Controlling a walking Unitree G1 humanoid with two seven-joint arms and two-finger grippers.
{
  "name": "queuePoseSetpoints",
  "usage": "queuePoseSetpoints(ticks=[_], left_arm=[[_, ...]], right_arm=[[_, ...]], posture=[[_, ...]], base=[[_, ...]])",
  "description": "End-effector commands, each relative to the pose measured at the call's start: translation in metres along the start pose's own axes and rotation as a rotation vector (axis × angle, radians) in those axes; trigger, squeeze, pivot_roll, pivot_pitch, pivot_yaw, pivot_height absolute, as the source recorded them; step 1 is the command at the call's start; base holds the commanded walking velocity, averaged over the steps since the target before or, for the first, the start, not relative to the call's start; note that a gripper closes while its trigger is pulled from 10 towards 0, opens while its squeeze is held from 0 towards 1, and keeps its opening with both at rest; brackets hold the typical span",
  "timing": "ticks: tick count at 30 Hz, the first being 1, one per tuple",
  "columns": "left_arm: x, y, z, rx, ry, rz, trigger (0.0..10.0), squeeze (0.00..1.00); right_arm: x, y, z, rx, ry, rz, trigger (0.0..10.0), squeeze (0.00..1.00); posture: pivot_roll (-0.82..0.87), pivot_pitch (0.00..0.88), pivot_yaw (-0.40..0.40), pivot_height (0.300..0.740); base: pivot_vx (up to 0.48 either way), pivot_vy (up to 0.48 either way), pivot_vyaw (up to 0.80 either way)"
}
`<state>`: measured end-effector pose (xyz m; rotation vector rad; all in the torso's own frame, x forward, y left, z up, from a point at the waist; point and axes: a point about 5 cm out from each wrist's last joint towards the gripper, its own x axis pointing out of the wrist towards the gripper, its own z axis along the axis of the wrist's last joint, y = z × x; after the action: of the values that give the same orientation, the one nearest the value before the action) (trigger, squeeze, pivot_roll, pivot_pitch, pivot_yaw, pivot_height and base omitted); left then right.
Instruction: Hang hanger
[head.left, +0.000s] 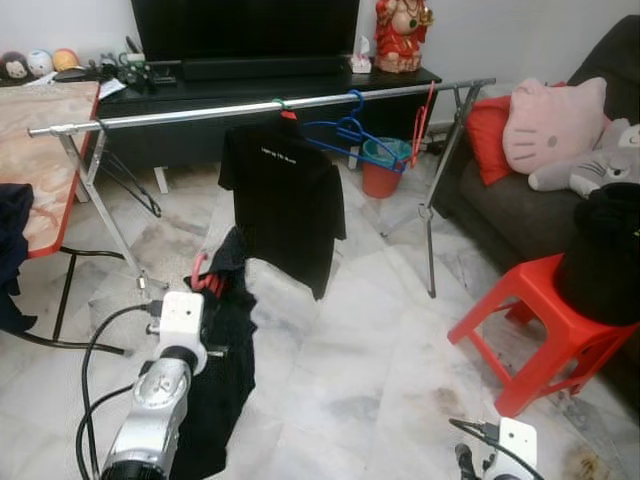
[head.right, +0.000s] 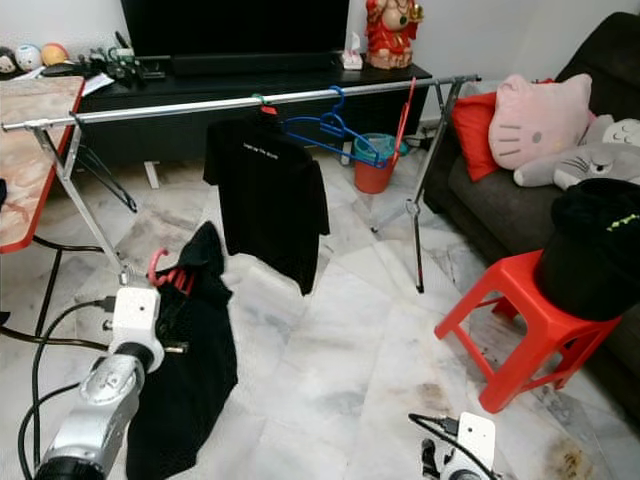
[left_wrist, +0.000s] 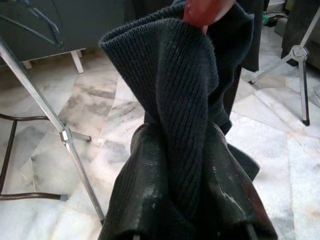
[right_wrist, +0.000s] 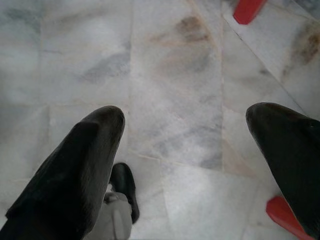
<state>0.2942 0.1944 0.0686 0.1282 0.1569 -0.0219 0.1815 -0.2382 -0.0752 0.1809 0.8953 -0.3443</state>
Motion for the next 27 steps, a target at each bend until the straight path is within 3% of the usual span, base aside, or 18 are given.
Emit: queuePoseSetpoints(ticks=[1,9,16,27], left_arm=[[0.003,0.000,0.011,0.019,-0.044,-0.011,10.0,0.00],[0.005,0.005,0.018,0.027,-0.063,-0.007,10.0,0.00],[0.006,0.001,0.023,0.022,-0.081,-0.011,10.0,0.00],[0.007,-0.002,0.026,0.010,-0.098,-0.010,10.0,0.00]], right_arm=[[0.001,0.000,0.008,0.031,-0.037,-0.008,10.0,0.00],[0.002,0.000,0.016,0.026,-0.050,-0.004,10.0,0.00],[0.003,-0.004,0.021,0.054,-0.061,-0.042,10.0,0.00],[0.004,0.001,0.029,0.032,-0.083,-0.021,10.0,0.00]], posture=[[0.02,0.000,-0.056,0.740],[0.01,0.000,-0.059,0.740],[-0.01,0.000,-0.062,0.740],[0.02,0.000,-0.098,0.740]], base=[[0.000,0.000,0.00],[0.000,0.000,0.00],[0.000,0.247,-0.40],[0.000,0.263,0.00]])
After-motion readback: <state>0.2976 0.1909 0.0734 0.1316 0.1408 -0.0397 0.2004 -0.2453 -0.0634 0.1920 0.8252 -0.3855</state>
